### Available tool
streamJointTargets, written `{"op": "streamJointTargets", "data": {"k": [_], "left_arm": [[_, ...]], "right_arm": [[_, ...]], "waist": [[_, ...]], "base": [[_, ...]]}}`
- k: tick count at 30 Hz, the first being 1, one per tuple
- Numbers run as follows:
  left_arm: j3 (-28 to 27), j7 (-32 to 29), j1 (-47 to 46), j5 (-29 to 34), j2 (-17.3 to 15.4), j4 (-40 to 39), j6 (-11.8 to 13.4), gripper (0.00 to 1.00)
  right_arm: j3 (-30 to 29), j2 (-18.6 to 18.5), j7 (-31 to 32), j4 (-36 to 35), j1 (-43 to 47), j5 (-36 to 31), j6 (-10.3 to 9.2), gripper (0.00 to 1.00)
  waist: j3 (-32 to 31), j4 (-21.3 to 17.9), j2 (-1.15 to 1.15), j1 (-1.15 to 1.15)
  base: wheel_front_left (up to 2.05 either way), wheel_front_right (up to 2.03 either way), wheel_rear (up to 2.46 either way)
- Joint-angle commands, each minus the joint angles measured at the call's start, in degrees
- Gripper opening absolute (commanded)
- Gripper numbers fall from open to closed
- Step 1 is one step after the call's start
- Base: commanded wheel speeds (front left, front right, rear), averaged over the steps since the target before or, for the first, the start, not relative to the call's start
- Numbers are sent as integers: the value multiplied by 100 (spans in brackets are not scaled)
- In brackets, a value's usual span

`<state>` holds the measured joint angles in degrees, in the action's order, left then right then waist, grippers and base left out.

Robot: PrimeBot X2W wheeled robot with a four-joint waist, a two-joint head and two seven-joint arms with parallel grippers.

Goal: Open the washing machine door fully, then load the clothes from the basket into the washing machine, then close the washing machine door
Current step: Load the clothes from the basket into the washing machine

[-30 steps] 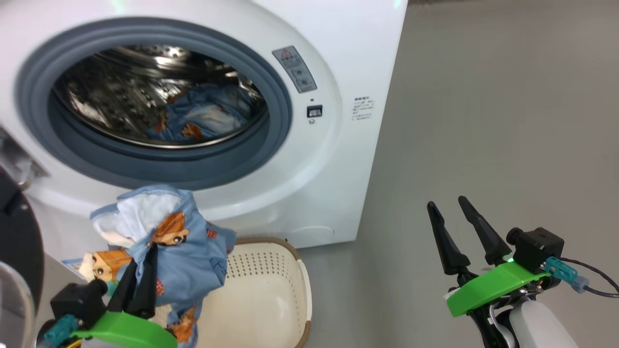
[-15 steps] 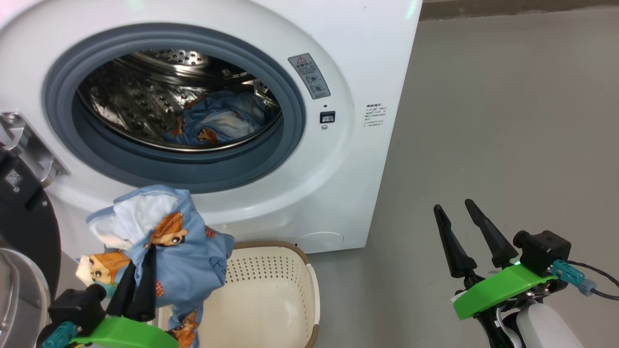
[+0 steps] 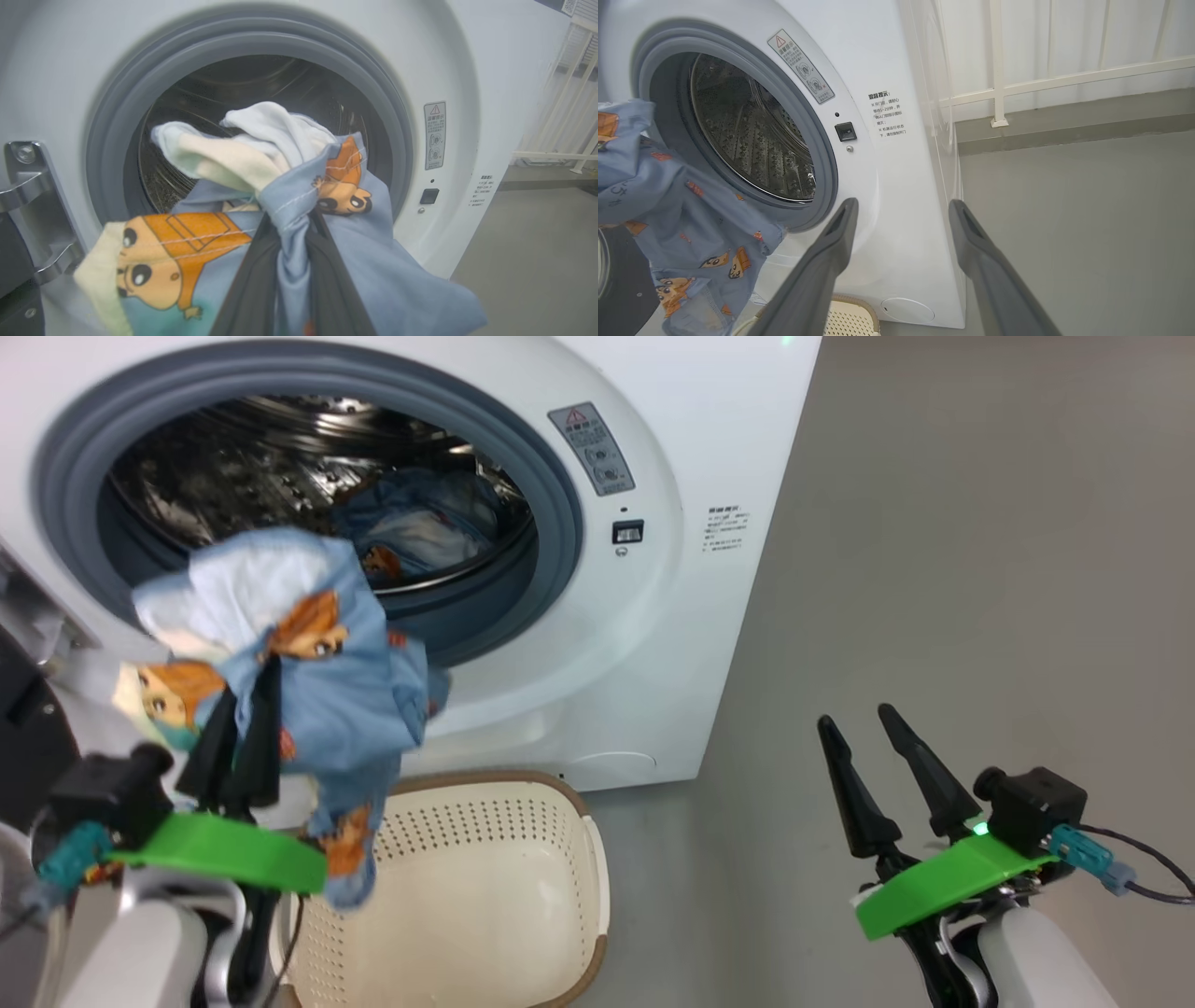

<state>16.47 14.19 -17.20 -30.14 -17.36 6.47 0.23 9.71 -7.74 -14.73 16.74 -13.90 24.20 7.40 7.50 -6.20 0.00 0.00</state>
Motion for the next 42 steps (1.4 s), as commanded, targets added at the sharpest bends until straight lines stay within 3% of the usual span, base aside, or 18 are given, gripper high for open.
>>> {"op": "streamJointTargets", "data": {"k": [1,7,19,27,33,42], "left_arm": [[-249,20,-415,3,-179,-11,-40,0],[-248,-14,-1131,-32,-183,507,-208,0],[-62,-29,-3235,91,-351,3120,-622,0],[3,45,-4464,202,-440,4095,-710,0],[43,74,-5314,387,-615,4339,-738,0],[-721,80,-5710,883,-734,3223,-600,0]], "right_arm": [[147,34,-27,-179,-190,-81,9,100],[149,156,-27,-238,-325,-132,9,100],[150,439,-27,-461,-701,-275,9,100],[235,483,-27,-608,-875,-205,9,100],[294,485,-27,-731,-945,-44,9,100],[368,485,-27,-825,-1008,129,9,100]], "waist": [[199,-123,0,0],[616,-328,0,0],[1852,-890,0,0],[2475,-1178,0,0],[2857,-1412,0,0],[3141,-1645,0,0]], "base": [[0,0,0],[0,0,0],[0,0,0],[0,0,0],[0,0,0],[0,0,0]]}}
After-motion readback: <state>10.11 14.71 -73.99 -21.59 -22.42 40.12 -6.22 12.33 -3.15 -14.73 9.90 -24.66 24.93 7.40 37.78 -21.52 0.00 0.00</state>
